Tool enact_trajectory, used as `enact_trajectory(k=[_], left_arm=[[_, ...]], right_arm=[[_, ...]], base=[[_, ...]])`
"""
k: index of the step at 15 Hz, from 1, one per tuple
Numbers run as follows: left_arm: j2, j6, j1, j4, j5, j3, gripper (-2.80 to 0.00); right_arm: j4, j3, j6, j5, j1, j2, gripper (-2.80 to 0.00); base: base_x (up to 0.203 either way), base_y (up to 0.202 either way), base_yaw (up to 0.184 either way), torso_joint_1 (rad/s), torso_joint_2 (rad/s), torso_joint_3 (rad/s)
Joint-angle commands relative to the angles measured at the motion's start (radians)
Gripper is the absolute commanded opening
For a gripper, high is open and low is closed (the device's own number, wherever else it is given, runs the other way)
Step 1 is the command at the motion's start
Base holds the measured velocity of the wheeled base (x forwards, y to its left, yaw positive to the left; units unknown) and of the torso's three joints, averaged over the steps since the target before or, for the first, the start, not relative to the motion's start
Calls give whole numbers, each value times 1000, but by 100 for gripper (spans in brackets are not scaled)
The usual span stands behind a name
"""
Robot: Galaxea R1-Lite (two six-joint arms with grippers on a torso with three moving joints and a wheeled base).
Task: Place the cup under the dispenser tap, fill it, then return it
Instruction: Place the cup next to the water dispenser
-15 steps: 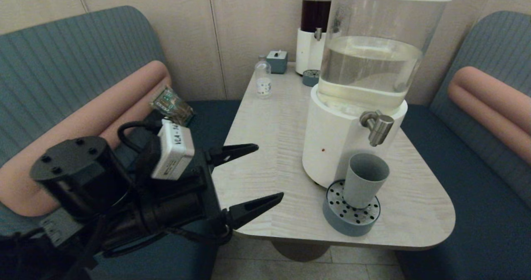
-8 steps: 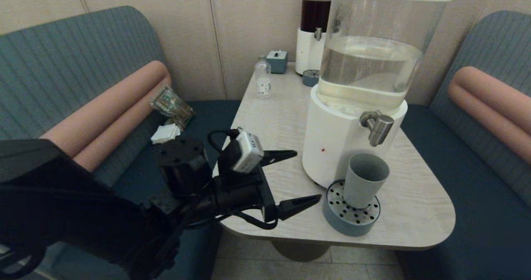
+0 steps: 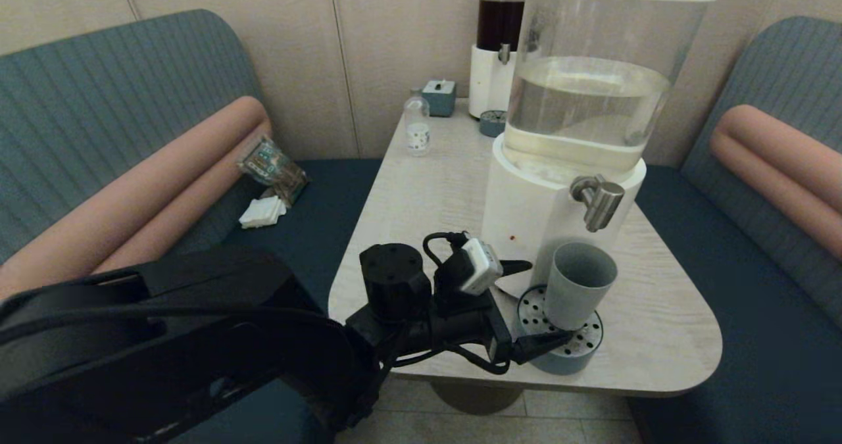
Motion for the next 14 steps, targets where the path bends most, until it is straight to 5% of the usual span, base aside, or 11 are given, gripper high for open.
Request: enact_trajectory(k=[1, 14], left_arm=[[83, -9, -10, -8, 7, -68, 0], [192, -25, -37, -4, 44, -223, 0]], right_arm=[[1, 3, -1, 0, 0, -1, -280], [0, 4, -1, 0, 0, -1, -280]], base=[[0, 0, 0, 0, 0, 0], [0, 0, 0, 0, 0, 0]])
